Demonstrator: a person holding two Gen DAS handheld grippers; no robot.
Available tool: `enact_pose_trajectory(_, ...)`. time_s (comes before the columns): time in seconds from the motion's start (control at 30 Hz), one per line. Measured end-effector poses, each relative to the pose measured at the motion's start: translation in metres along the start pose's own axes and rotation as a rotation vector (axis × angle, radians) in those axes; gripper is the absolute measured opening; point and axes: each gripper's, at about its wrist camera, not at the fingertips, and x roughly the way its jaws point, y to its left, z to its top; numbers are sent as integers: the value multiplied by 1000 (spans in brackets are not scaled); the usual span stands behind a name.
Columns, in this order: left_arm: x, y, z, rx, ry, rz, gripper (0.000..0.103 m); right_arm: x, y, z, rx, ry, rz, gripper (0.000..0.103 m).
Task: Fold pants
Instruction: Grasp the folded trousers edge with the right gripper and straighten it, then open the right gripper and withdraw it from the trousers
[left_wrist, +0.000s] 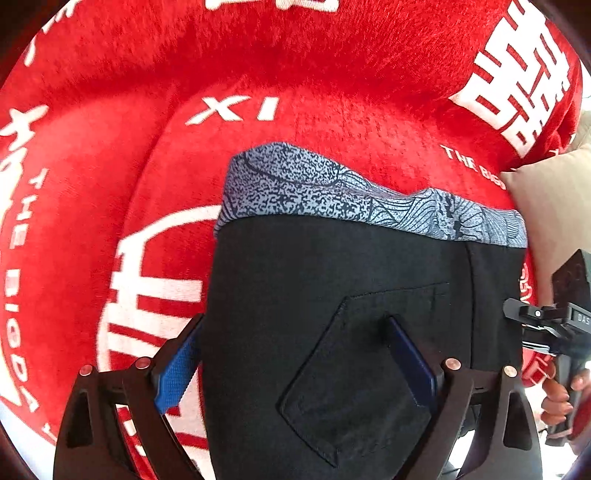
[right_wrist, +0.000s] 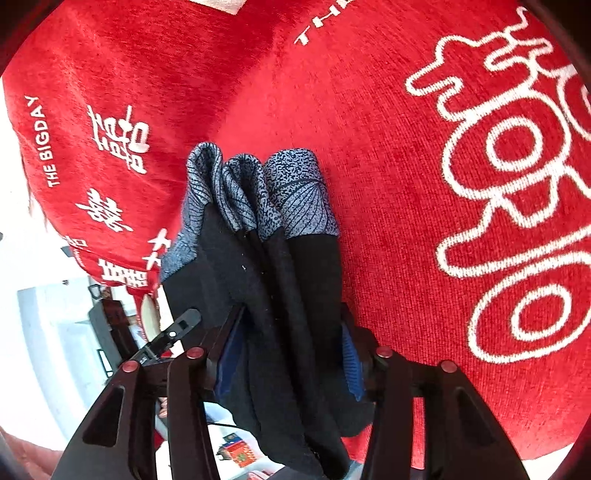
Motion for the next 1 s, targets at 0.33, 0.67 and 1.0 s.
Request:
enact_pose_trajectory(0.33, -35, -11, -15, -76, -38, 185, 95, -12, 7, -3, -59, 53, -144, 67)
enact_pose_trajectory(0.67, -65, -38, -46, 48, 20, 219, 95, -44, 51, -52, -214, -40, -419, 80)
enact_pose_trajectory(1.0, -102, -42, -81, 135, 61, 232, 102, -54, 106, -112, -222, -161, -553, 103)
